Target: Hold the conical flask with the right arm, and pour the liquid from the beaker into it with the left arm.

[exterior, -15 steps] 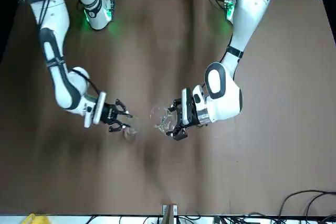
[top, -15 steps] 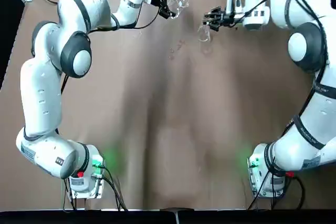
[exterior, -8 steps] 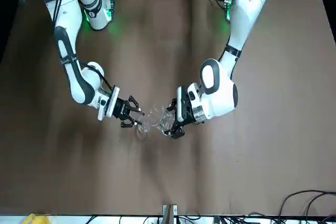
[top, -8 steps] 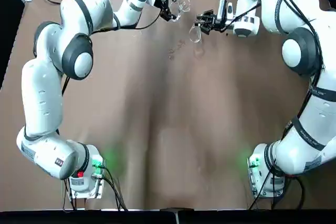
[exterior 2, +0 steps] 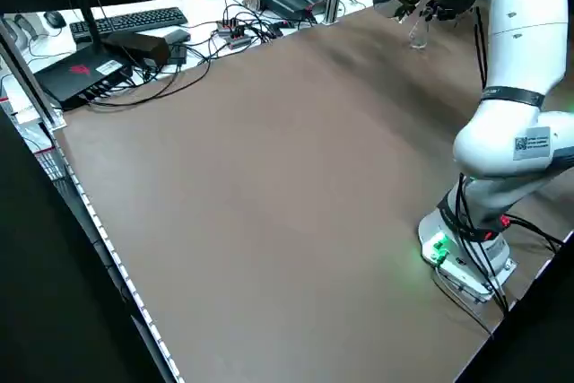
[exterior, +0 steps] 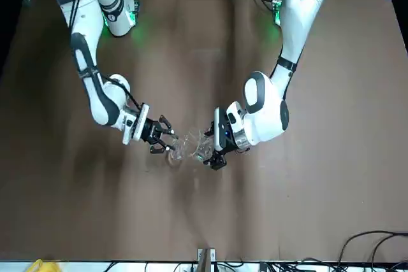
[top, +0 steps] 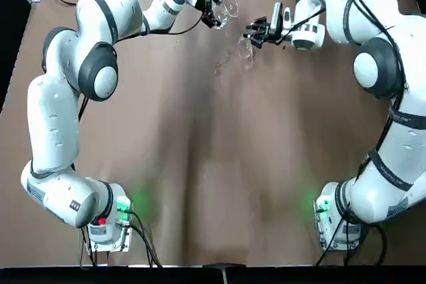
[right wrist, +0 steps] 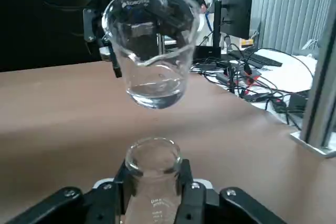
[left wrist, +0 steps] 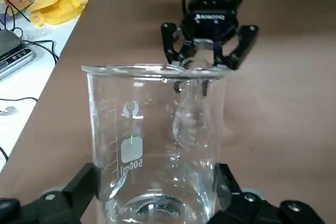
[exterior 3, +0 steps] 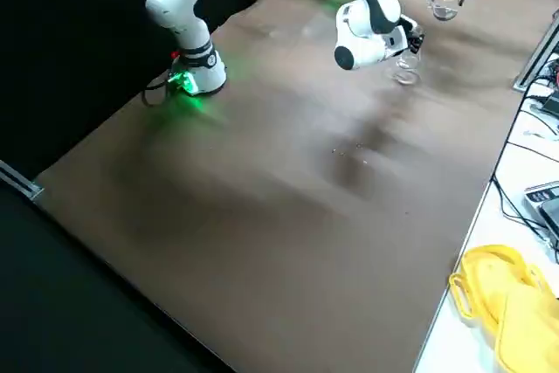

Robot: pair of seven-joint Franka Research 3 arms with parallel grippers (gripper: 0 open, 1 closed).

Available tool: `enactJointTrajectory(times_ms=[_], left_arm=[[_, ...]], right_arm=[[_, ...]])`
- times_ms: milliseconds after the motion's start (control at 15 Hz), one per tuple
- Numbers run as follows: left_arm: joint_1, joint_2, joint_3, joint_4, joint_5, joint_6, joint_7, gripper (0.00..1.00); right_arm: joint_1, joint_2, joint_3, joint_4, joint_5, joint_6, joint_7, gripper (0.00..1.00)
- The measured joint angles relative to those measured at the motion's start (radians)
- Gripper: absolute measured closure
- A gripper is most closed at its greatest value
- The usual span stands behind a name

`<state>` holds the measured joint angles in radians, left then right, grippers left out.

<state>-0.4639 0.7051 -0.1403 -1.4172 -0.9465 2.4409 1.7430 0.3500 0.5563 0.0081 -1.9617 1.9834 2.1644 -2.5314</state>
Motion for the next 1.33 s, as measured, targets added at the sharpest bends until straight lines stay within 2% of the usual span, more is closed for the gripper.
enactJointTrajectory(times_ms=[400, 800, 1000, 1333], left_arm=[[0.0, 0.0, 0.001, -0.001, 0.009, 0.0, -0.039, 0.04], [0.005, 0.0, 0.004, -0.001, 0.147, 0.0, -0.084, 0.04], [0.009, 0.0, 0.004, -0.001, 0.183, 0.0, -0.084, 0.04], [0.005, 0.0, 0.002, -0.001, 0.228, 0.0, -0.084, 0.04]], right_arm=[[0.104, 0.0, -0.01, 0.005, 0.043, 0.061, 0.018, 0.61], [0.112, 0.002, -0.015, 0.005, 0.048, 0.069, 0.025, 0.61], [0.116, 0.007, -0.016, 0.009, 0.069, 0.078, 0.028, 0.61], [0.171, 0.024, -0.017, 0.045, 0.139, 0.126, 0.048, 0.61]])
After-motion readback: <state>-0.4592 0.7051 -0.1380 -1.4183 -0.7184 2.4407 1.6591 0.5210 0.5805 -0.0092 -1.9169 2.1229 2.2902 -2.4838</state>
